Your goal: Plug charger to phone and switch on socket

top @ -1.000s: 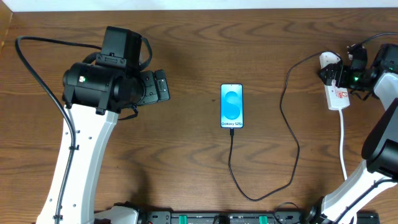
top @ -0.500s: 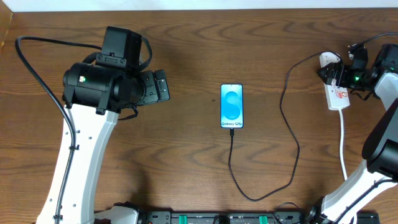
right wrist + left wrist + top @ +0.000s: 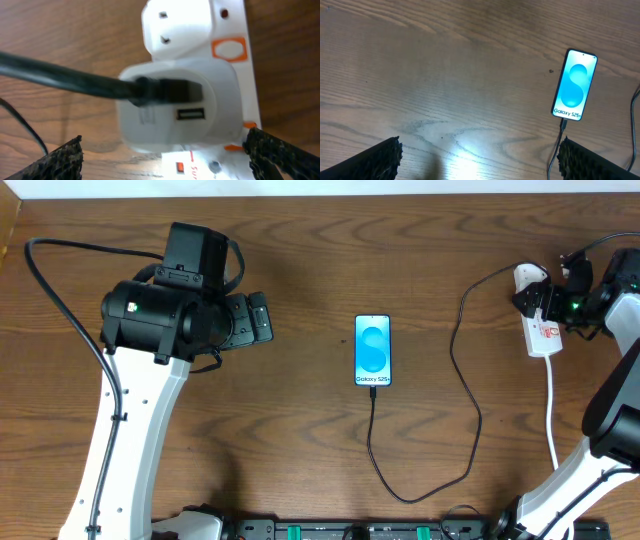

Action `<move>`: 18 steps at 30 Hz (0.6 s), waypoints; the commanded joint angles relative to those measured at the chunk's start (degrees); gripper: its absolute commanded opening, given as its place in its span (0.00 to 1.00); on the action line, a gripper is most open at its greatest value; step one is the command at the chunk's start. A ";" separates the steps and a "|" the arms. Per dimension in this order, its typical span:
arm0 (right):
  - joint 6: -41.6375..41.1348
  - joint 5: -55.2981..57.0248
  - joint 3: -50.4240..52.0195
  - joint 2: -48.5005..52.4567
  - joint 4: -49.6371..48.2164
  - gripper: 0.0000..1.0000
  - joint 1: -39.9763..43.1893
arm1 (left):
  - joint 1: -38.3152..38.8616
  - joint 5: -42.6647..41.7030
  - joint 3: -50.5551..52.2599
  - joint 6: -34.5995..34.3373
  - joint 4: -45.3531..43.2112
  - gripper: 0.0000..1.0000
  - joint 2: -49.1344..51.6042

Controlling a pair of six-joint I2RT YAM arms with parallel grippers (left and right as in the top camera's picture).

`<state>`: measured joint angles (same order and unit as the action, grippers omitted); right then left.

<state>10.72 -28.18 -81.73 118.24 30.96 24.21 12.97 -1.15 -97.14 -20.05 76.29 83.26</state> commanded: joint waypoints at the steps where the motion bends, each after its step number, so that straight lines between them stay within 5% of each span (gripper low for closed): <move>1: -0.35 0.63 -1.11 1.33 0.74 0.99 -0.63 | 0.11 0.33 -0.33 0.52 0.17 1.00 0.22; 18: 2.62 -3.91 -1.14 1.36 0.55 0.99 -0.70 | 0.11 0.33 -0.33 0.52 0.20 1.00 0.22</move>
<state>11.84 -28.75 -82.15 118.37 31.18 24.14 12.97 -1.15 -97.14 -20.05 76.29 83.26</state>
